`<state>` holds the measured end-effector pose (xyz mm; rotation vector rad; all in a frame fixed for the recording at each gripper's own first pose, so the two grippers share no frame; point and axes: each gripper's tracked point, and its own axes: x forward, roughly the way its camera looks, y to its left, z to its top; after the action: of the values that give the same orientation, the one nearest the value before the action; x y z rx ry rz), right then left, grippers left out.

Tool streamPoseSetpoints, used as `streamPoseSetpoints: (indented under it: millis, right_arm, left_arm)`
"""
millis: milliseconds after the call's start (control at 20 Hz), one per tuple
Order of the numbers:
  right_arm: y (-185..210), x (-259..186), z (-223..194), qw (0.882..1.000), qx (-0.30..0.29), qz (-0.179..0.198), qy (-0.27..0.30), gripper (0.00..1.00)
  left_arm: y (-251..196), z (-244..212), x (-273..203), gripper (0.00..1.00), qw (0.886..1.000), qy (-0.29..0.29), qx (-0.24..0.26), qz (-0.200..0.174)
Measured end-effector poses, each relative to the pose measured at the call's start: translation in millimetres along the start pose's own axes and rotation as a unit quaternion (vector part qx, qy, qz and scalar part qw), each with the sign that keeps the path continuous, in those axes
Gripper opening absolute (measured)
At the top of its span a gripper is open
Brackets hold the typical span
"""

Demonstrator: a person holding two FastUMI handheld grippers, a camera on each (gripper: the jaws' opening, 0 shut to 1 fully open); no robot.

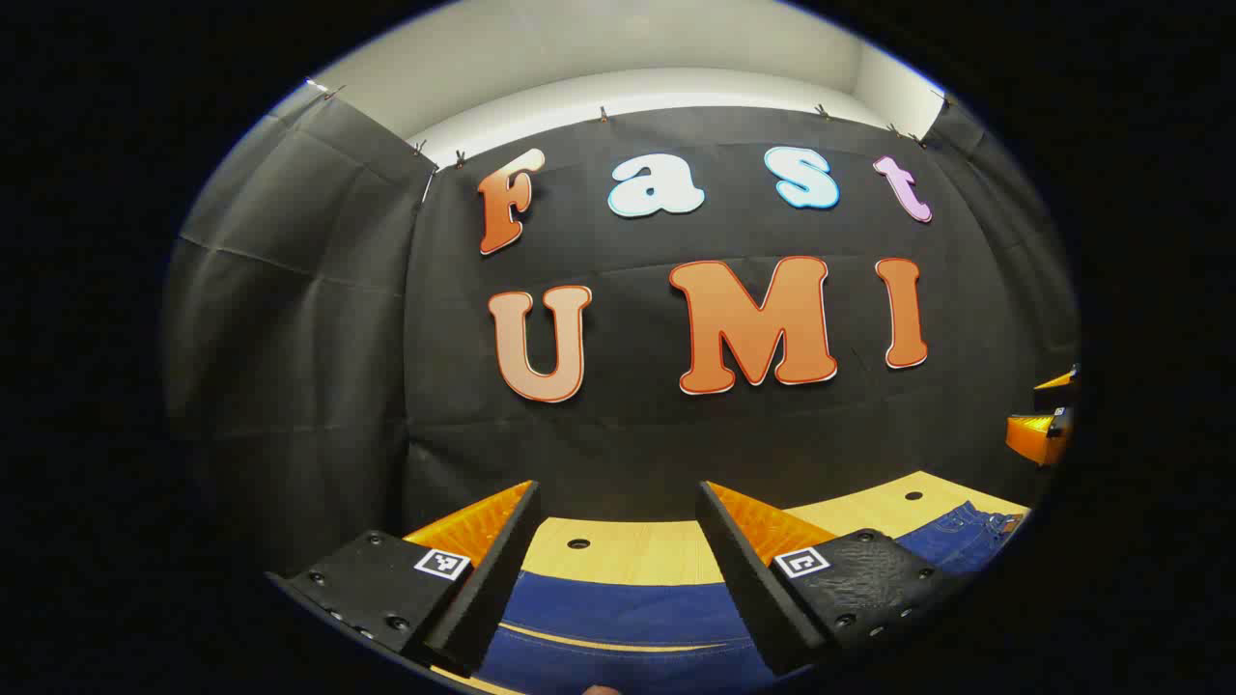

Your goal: Grasp the waist and the cuffs of the jeans and fold them to make the two legs overlap; first hold the waist and fold one-third of the jeans toward the cuffs, then hold the cuffs and fold the remaining one-third in the same direction to finish folding.

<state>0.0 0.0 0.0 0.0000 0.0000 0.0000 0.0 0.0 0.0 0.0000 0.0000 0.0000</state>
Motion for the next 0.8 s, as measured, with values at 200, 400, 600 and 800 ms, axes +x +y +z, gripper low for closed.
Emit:
streamPoseSetpoints:
  millis: [200,400,600,800]
  right_arm:
    - [7,7,0,1.0,0.003,-0.003,0.003,0.96]
    - [14,15,-1,1.0,-0.001,-0.004,0.007,0.96]
    - [14,20,0,1.0,-0.01,-0.014,0.009,0.96]
    - [6,22,-6,0.999,-0.008,-0.028,0.017,0.96]
  left_arm:
    - [-7,1,4,0.98,1.0,-0.007,0.01,-0.009]
    - [-3,-4,11,1.0,1.0,-0.004,0.007,-0.013]
    - [12,-16,19,1.0,1.0,0.005,0.007,-0.002]
    - [23,-28,28,0.98,1.0,0.023,0.006,0.0]
